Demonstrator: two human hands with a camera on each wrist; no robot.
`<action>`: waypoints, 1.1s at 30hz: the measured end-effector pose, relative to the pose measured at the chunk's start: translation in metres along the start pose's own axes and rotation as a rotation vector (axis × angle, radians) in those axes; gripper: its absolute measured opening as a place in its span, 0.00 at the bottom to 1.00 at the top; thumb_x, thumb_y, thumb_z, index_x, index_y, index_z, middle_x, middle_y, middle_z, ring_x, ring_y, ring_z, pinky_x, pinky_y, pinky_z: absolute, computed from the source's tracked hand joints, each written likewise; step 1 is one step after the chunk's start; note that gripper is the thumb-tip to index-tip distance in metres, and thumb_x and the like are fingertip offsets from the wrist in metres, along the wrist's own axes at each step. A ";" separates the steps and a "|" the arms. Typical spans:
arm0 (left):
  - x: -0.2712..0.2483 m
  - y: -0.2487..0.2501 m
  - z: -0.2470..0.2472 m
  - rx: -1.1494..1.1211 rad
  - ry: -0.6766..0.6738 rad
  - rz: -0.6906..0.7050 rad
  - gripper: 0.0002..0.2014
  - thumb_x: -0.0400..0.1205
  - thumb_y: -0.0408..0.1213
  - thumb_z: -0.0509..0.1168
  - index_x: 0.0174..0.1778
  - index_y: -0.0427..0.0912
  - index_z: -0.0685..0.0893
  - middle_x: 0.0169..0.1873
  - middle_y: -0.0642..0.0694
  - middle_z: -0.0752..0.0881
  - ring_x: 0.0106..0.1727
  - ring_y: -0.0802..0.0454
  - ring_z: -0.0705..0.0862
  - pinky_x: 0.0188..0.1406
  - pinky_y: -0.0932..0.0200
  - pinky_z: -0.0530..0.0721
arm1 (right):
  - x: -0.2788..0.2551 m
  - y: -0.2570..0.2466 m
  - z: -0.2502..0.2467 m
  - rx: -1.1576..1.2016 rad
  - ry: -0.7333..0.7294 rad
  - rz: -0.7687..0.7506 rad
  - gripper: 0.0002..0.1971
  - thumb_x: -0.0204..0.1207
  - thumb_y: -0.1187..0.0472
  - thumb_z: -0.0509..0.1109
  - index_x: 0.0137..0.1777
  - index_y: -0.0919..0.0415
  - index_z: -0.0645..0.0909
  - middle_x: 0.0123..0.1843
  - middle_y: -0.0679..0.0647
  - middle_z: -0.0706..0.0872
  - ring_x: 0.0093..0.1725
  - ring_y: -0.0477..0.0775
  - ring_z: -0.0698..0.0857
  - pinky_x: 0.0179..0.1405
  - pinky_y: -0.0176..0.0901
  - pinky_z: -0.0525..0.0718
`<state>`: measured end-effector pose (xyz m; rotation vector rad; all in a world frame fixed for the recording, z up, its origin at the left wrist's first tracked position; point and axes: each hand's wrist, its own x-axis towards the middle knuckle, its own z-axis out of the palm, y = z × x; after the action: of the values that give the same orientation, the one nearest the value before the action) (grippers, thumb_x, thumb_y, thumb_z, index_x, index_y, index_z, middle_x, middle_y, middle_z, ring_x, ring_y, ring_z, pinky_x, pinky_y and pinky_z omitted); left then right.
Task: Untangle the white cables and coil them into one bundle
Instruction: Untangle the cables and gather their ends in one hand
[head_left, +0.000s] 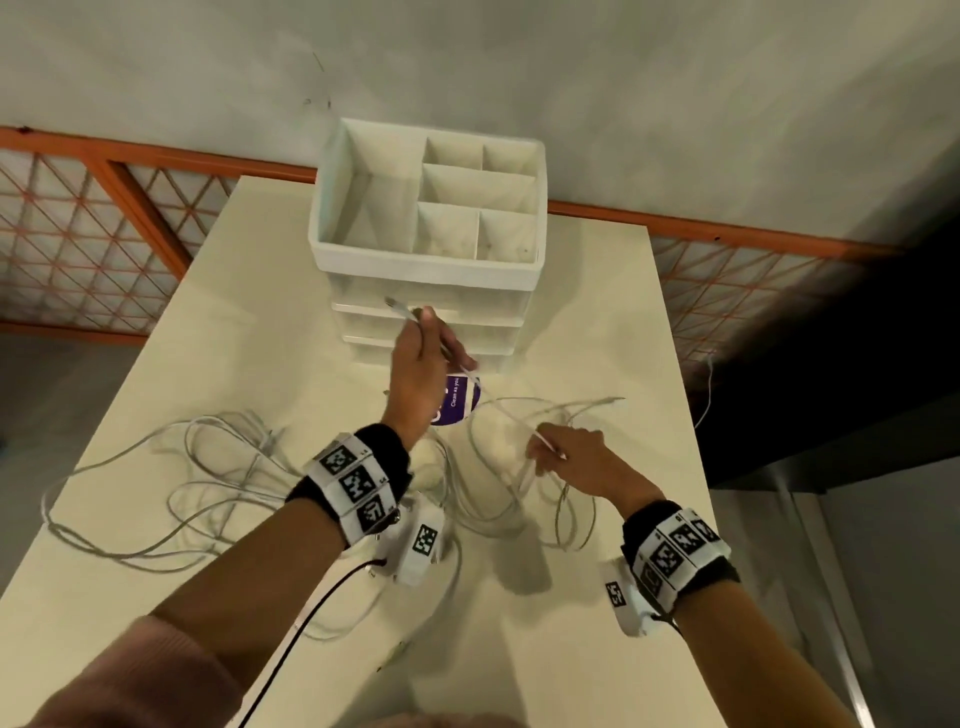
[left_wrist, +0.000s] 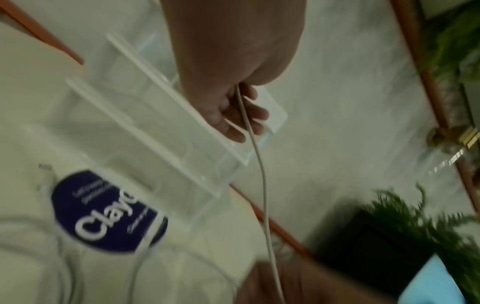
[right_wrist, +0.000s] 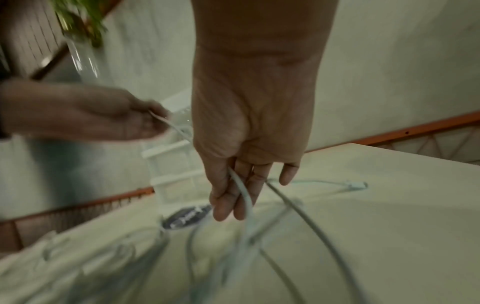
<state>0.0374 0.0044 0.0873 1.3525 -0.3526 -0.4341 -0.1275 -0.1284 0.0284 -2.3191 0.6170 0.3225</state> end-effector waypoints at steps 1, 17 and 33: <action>0.007 0.007 -0.007 -0.031 0.027 0.027 0.20 0.90 0.39 0.44 0.33 0.41 0.71 0.22 0.47 0.76 0.22 0.53 0.78 0.31 0.54 0.88 | -0.005 0.010 0.002 -0.007 -0.018 0.055 0.08 0.81 0.61 0.60 0.45 0.49 0.78 0.36 0.43 0.86 0.46 0.48 0.85 0.64 0.55 0.68; -0.044 0.024 -0.037 0.485 -0.416 0.171 0.14 0.83 0.39 0.64 0.31 0.53 0.80 0.22 0.57 0.78 0.26 0.66 0.74 0.32 0.69 0.71 | -0.035 -0.098 -0.046 0.203 0.263 -0.316 0.13 0.82 0.55 0.63 0.40 0.60 0.83 0.25 0.52 0.84 0.27 0.51 0.78 0.35 0.37 0.75; -0.049 0.039 -0.101 0.646 -0.021 0.195 0.20 0.79 0.45 0.69 0.66 0.44 0.77 0.21 0.53 0.68 0.23 0.59 0.70 0.27 0.68 0.68 | -0.060 -0.101 -0.044 0.023 0.139 -0.210 0.12 0.85 0.57 0.56 0.48 0.59 0.80 0.24 0.46 0.70 0.25 0.46 0.69 0.32 0.38 0.70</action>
<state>0.0473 0.1216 0.1071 1.9168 -0.6742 -0.1702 -0.1241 -0.0746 0.1414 -2.3725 0.4358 0.0561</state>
